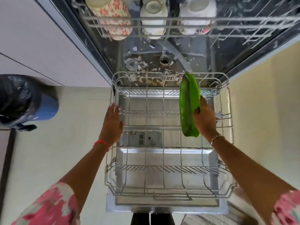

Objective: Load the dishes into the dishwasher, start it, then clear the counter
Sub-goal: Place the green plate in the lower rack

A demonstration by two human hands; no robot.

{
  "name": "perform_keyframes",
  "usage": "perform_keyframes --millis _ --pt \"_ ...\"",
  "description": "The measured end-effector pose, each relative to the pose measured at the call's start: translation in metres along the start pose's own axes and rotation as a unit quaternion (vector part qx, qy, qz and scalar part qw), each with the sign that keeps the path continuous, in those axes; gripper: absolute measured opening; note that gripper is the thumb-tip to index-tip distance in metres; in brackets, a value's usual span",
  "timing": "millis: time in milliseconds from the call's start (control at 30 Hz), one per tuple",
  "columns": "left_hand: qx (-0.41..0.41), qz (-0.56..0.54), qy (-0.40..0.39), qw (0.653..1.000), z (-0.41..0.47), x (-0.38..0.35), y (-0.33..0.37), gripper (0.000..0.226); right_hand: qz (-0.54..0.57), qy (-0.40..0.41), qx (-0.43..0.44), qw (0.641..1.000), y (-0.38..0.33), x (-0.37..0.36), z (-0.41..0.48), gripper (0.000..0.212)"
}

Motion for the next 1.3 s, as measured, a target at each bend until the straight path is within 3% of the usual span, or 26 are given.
perform_keyframes --millis 233,367,733,867,1033,1133,1300 --pt "0.069 0.009 -0.032 0.997 0.028 -0.033 -0.039 0.063 -0.025 0.011 -0.005 1.0 0.011 -0.039 0.039 0.046" --pt "0.094 -0.026 -0.011 0.995 0.025 -0.034 -0.037 0.07 -0.03 0.0 -0.006 1.0 0.015 -0.051 0.041 0.042" --pt "0.088 -0.054 0.053 0.993 0.026 -0.036 -0.046 0.071 -0.041 -0.035 -0.005 0.999 0.008 -0.08 0.042 0.045" --pt "0.089 -0.057 0.022 0.994 0.026 -0.032 -0.05 0.073 -0.038 -0.069 -0.001 0.997 0.007 -0.084 0.038 0.049" --pt "0.058 0.01 -0.035 0.998 0.013 -0.009 -0.033 0.066 -0.083 -0.112 -0.014 0.99 -0.006 -0.062 0.031 0.071" --pt "0.031 0.005 -0.034 0.999 -0.007 0.02 -0.009 0.063 -0.118 -0.108 0.029 0.987 -0.025 -0.031 0.015 0.07" --pt "-0.008 0.018 -0.051 0.999 -0.059 0.099 0.048 0.052 -0.159 -0.169 0.11 0.966 -0.084 0.038 -0.036 0.065"
Point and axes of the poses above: each hand's wrist, its own z-axis towards the middle knuckle, its own x-axis out of the back of the hand, y = z × x, the point moved 1 cm from there along z, towards the middle knuckle, and after that the axes turned 1 degree about -z, right-handed, at the moved point
